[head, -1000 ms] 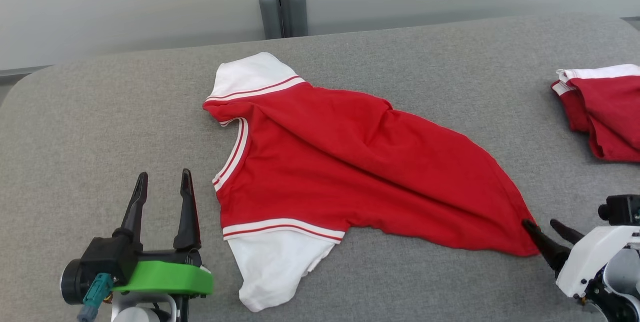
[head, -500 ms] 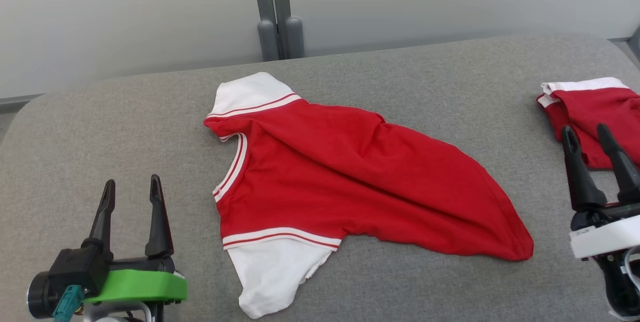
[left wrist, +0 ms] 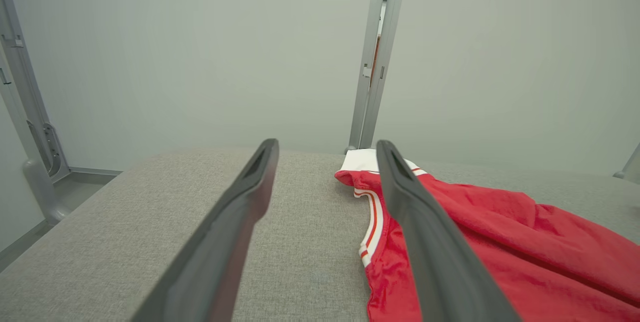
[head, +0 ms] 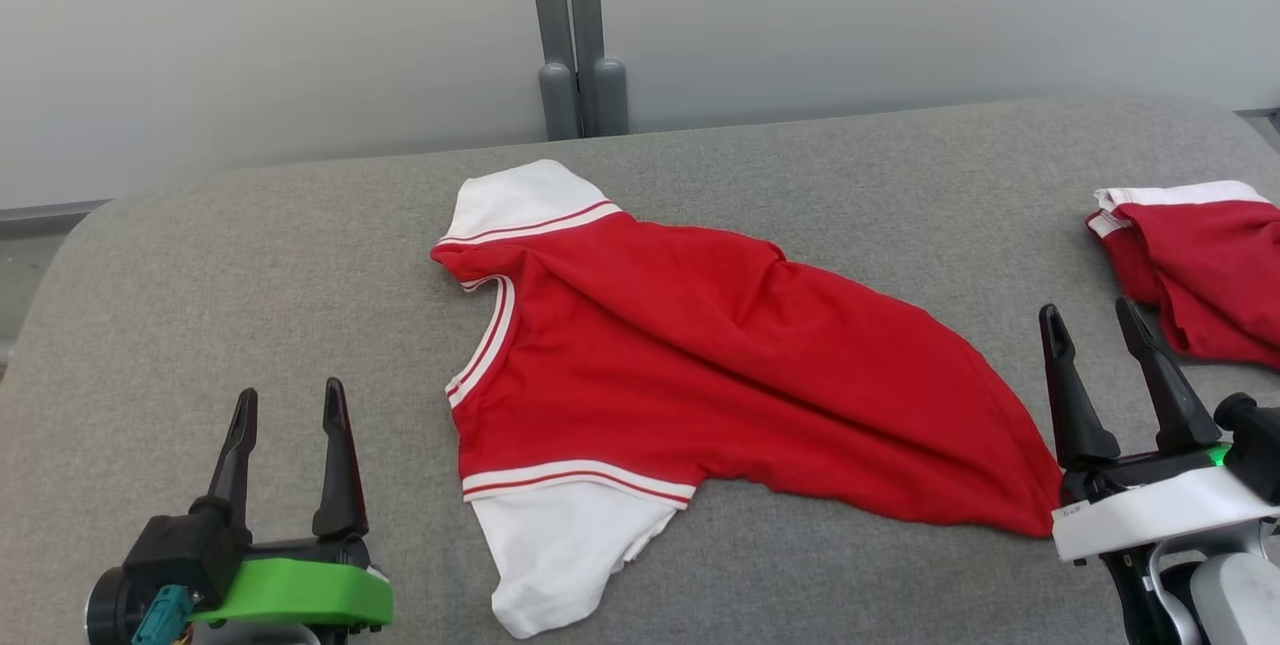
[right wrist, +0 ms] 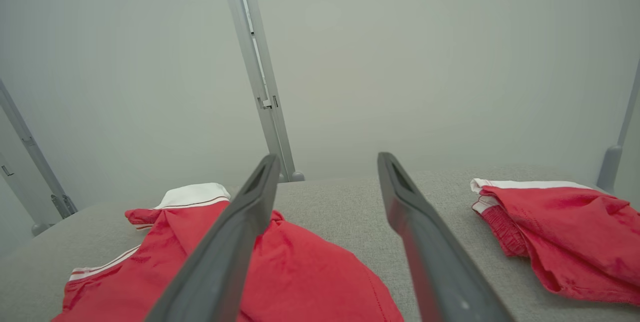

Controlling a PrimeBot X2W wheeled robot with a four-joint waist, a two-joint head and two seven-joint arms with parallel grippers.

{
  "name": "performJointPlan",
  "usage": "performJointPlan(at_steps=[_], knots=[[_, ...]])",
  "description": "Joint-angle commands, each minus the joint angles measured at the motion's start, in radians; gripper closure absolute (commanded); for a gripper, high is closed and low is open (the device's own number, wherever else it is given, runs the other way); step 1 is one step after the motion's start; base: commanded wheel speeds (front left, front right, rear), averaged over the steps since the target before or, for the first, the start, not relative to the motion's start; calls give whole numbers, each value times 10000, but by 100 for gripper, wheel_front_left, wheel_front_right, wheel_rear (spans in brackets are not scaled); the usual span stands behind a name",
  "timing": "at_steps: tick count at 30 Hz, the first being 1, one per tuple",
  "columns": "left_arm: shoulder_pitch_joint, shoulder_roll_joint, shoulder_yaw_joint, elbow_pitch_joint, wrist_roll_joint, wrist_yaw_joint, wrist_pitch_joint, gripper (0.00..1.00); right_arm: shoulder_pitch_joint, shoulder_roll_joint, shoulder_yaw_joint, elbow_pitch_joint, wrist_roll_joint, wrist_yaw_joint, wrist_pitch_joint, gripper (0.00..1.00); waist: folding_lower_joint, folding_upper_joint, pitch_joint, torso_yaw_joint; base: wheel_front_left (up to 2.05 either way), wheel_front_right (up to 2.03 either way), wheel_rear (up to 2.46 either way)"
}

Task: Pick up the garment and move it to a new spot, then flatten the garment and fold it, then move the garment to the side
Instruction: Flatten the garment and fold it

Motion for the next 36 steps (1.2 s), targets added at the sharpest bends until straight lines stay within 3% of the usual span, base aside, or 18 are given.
performJointPlan(at_steps=[1,29,33,36], knots=[[99,-18,7,58,45,-43,-33,0,101,32,-38,69,-94,5,-39,0,0,0,-12,11,0,0,0],[23,-225,67,100,326,-313,-45,0,-296,-306,133,655,-277,5,-36,0,0,0,56,-53,0,0,0],[296,-213,16,56,-109,-461,625,0,-15,-645,-160,707,-125,3,-37,0,0,0,46,-69,0,0,0],[589,-131,60,-196,-554,-491,1681,0,329,-968,-316,926,258,5,620,0,0,0,46,-37,0,0,0]])
